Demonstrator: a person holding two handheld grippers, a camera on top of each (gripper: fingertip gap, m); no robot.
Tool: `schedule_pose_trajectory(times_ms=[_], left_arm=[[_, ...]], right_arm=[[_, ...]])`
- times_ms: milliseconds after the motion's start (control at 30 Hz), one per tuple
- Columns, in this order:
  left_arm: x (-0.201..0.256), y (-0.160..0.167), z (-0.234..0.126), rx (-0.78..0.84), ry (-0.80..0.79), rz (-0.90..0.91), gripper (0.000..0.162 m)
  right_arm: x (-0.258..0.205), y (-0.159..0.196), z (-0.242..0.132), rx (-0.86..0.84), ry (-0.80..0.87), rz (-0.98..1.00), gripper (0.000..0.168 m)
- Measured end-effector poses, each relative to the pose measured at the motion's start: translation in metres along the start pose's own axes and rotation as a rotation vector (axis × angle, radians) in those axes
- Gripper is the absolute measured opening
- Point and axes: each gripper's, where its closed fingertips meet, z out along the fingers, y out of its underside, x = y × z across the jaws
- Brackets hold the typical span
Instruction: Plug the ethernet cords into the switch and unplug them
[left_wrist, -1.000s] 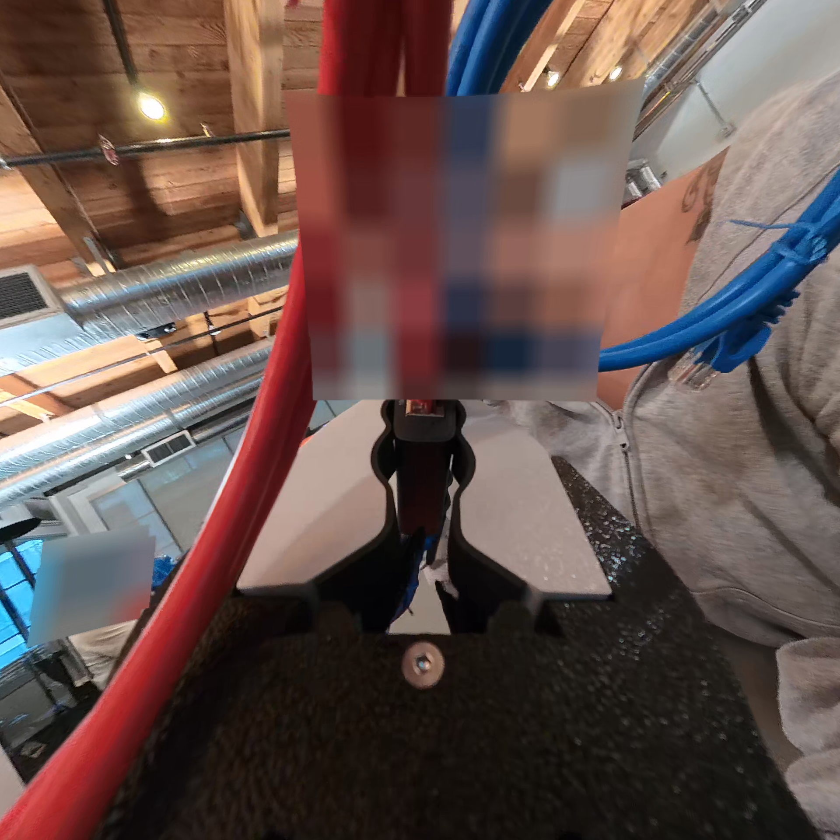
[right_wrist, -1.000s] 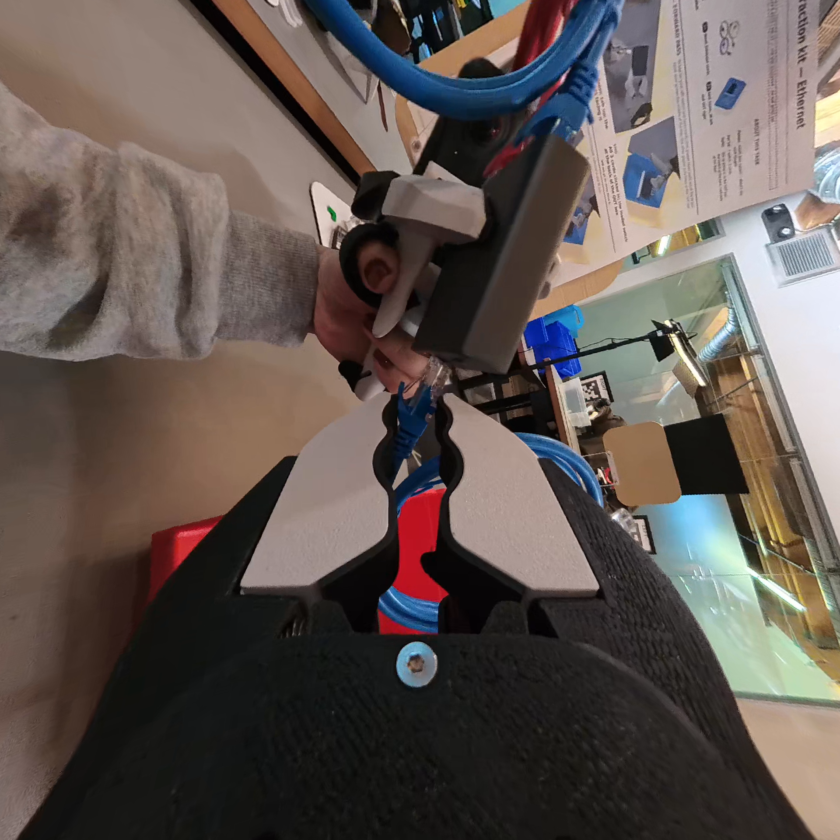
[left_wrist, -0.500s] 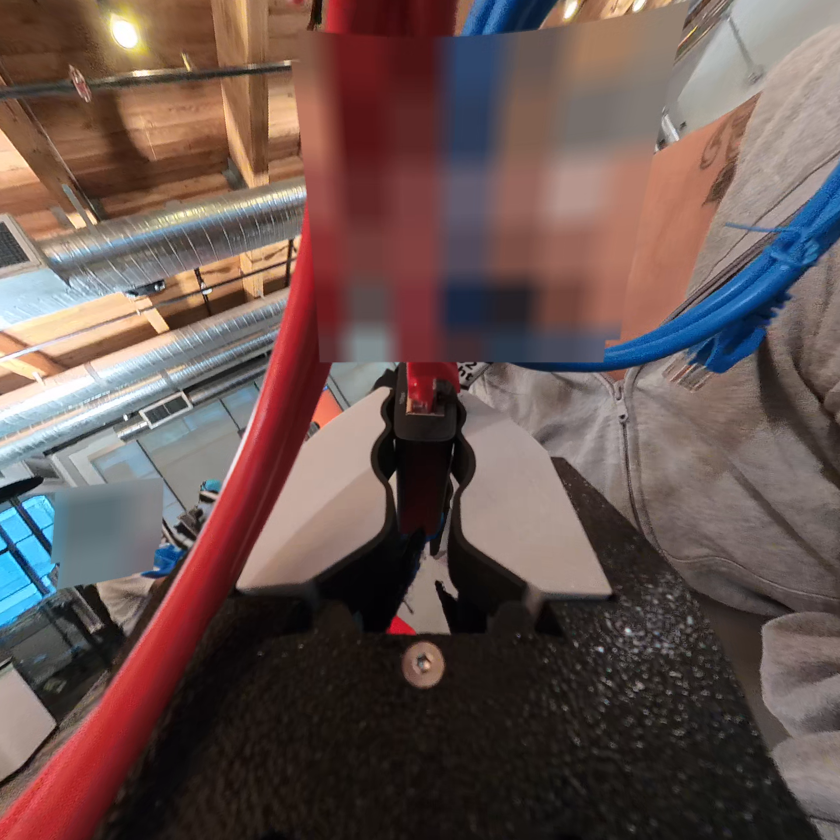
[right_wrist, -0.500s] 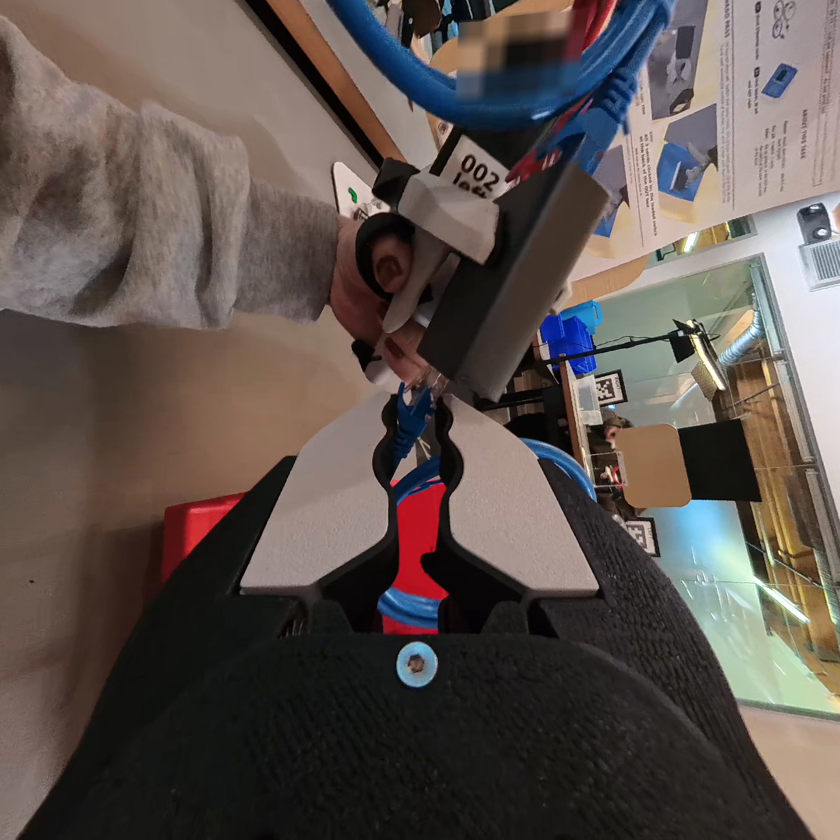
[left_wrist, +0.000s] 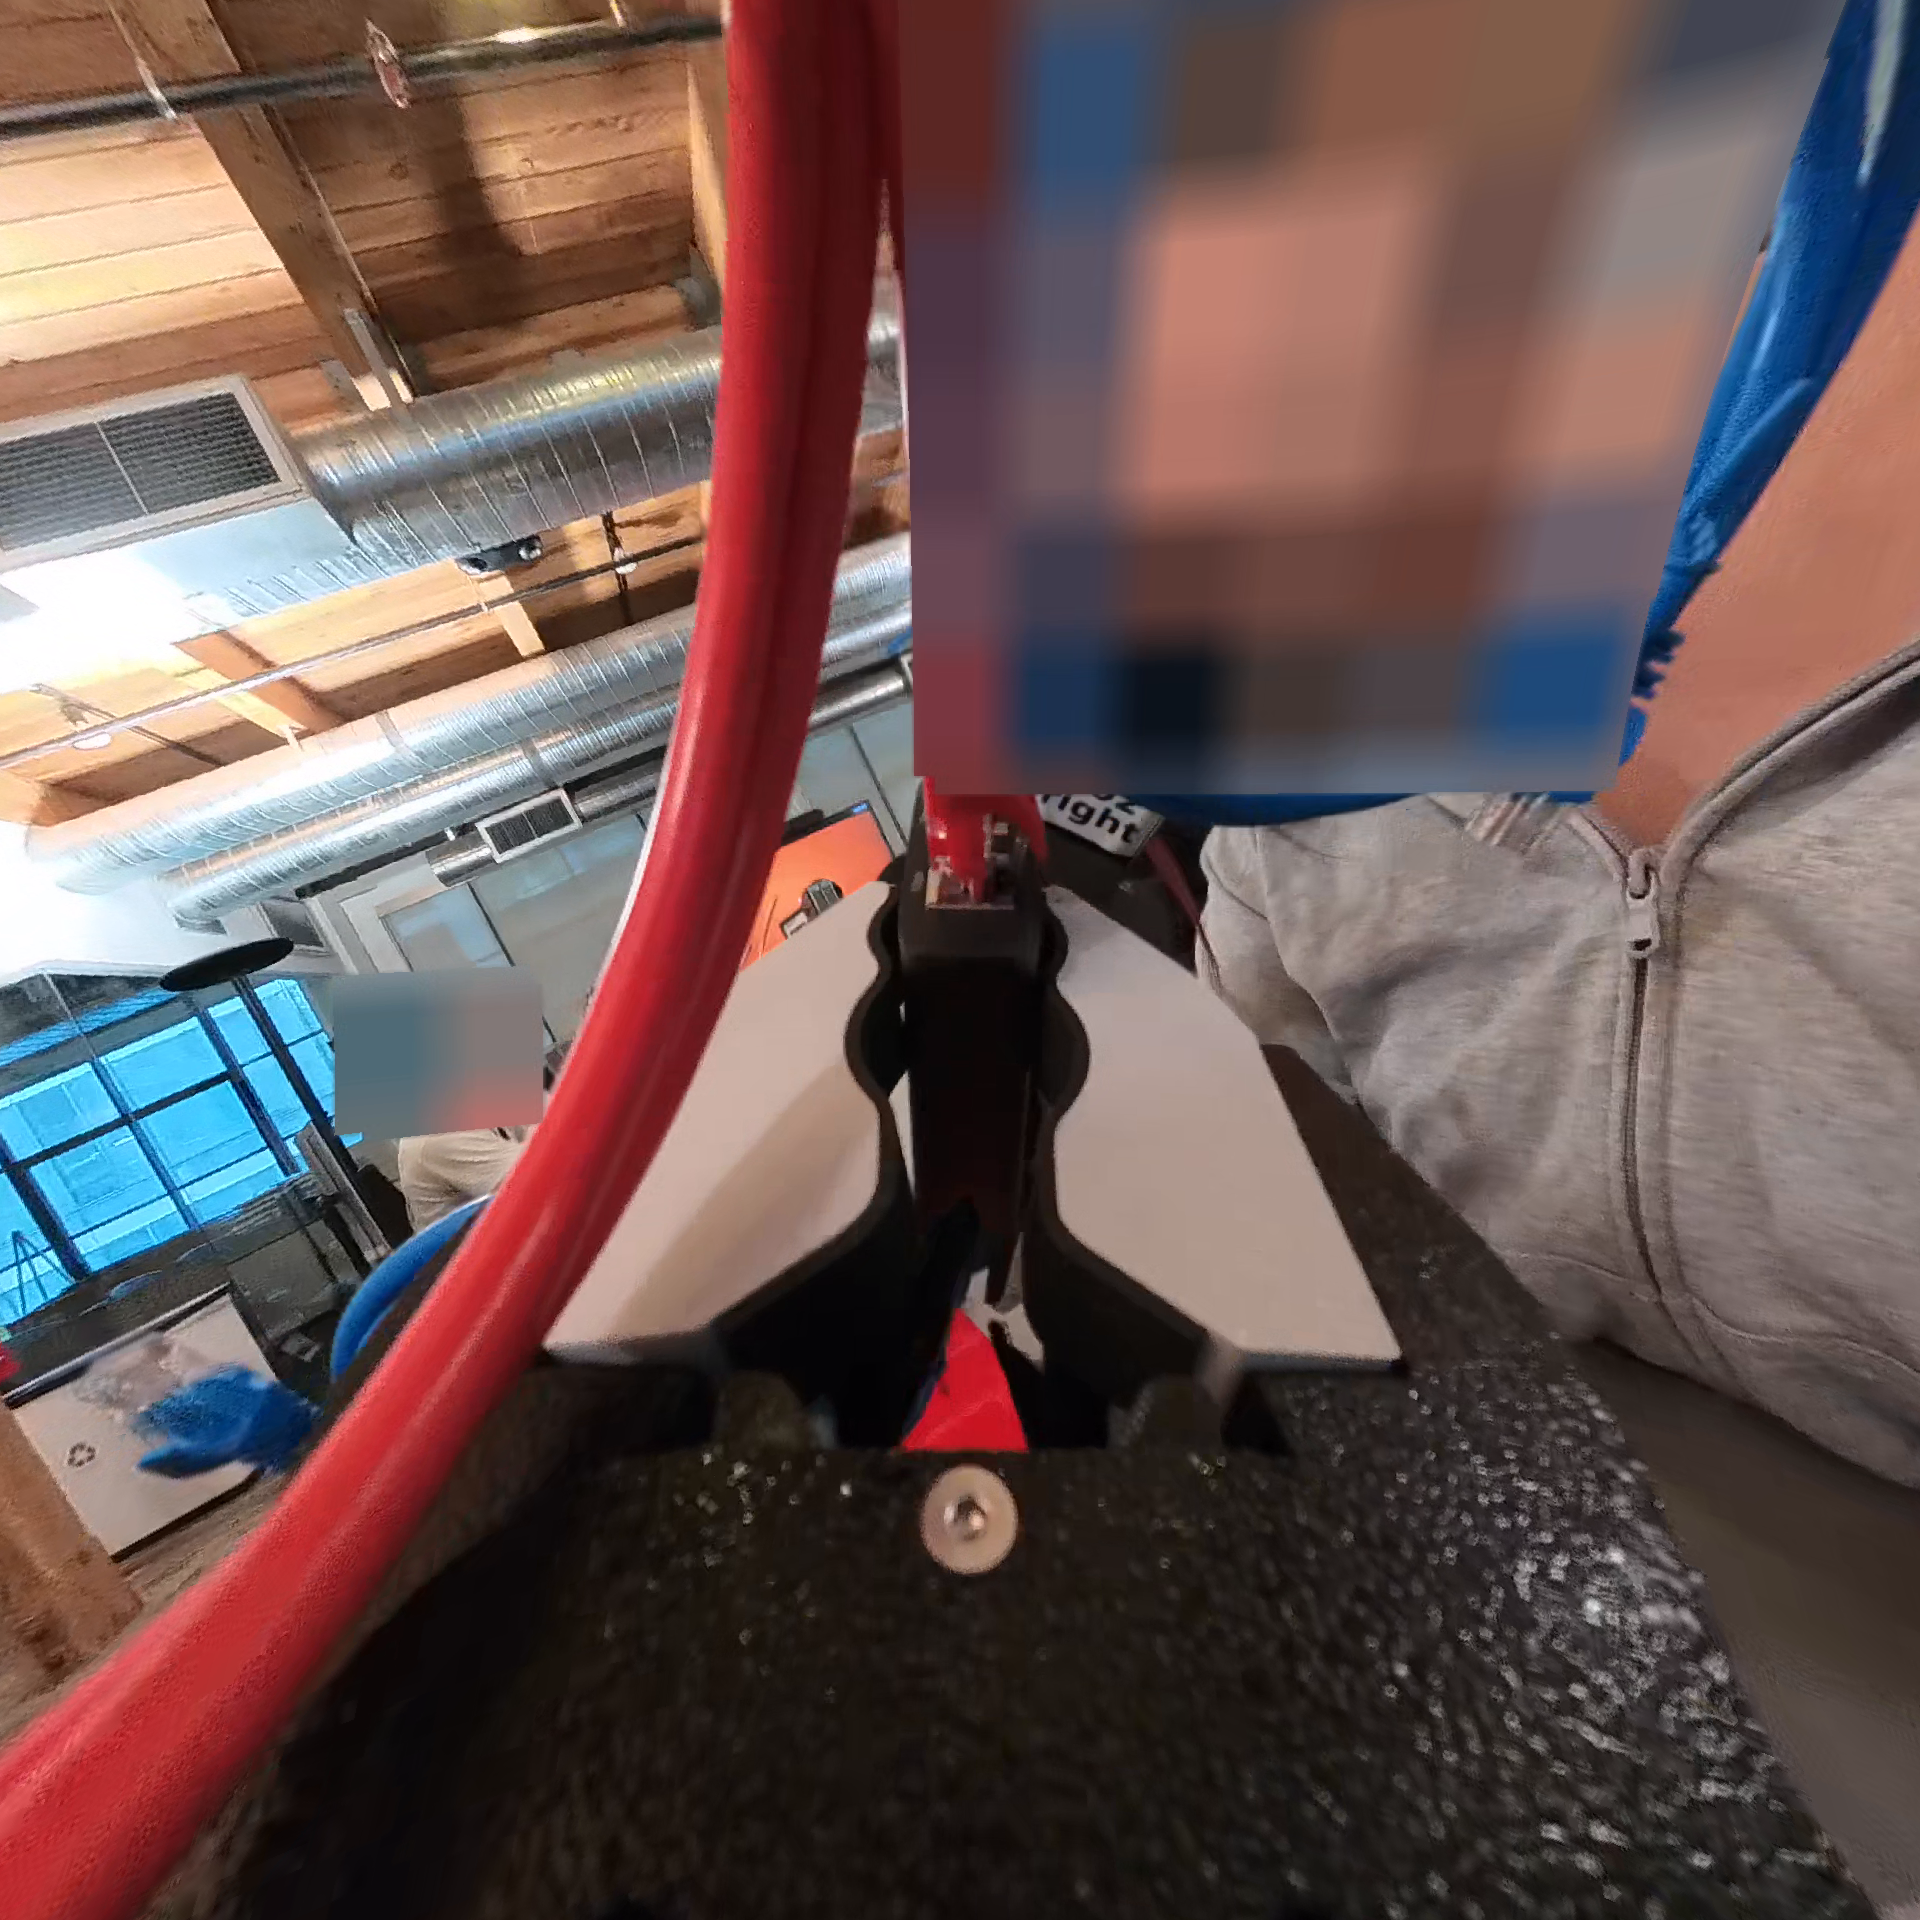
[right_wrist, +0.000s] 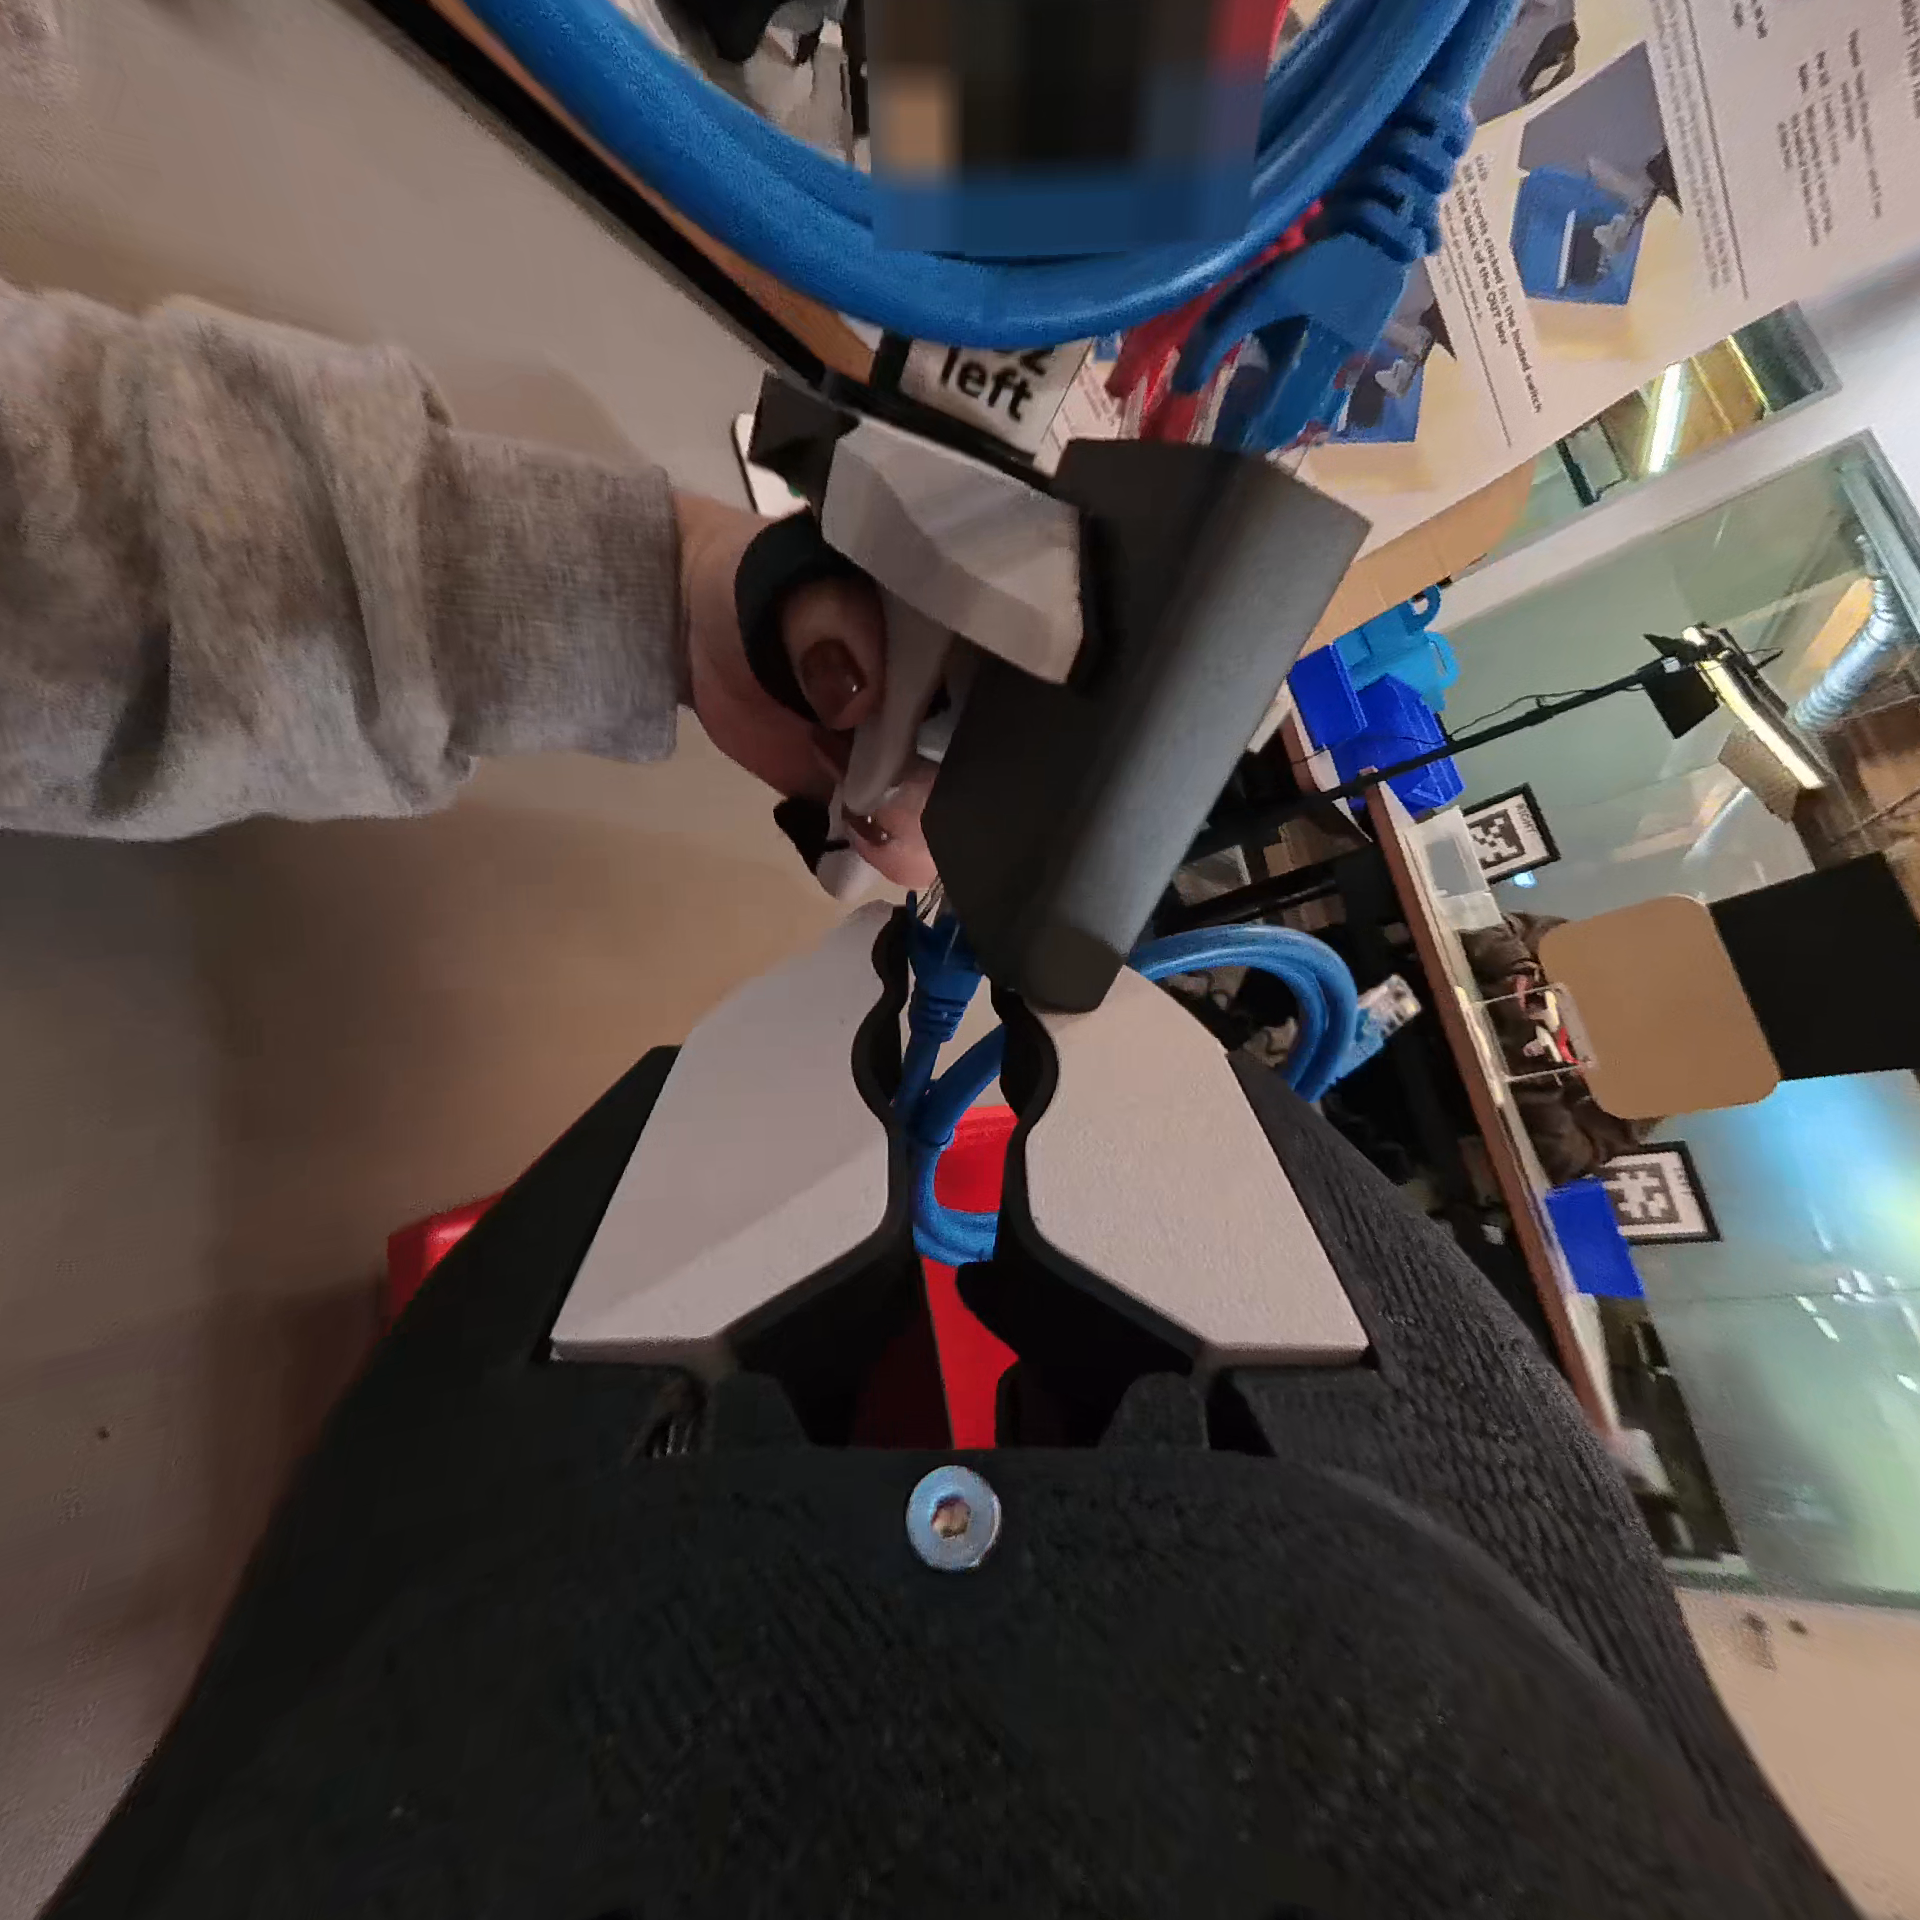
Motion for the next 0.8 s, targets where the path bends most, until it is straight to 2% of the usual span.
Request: schedule_pose_trajectory(times_ms=[133, 400, 600, 700, 800], left_arm=[[-0.006, -0.001, 0.000, 0.046, -0.026, -0.005, 0.022], [-0.017, 0.008, -0.006, -0.024, -0.117, 0.037, 0.021], [-0.026, 0.008, -0.009, 0.051, -0.134, -0.055, 0.021], [-0.036, 0.012, -0.013, -0.013, -0.212, -0.046, 0.020], [-0.049, 0.008, -0.015, -0.029, -0.304, -0.079, 0.020]], right_arm=[[0.003, 0.000, 0.004, 0.041, -0.019, 0.097, 0.013], [0.005, 0.004, 0.016, 0.147, -0.122, 0.308, 0.012], [0.007, 0.007, 0.020, 0.192, -0.124, 0.322, 0.012], [0.012, 0.013, 0.025, 0.195, -0.065, 0.278, 0.016], [0.018, 0.018, 0.022, 0.221, -0.087, 0.347, 0.025]])
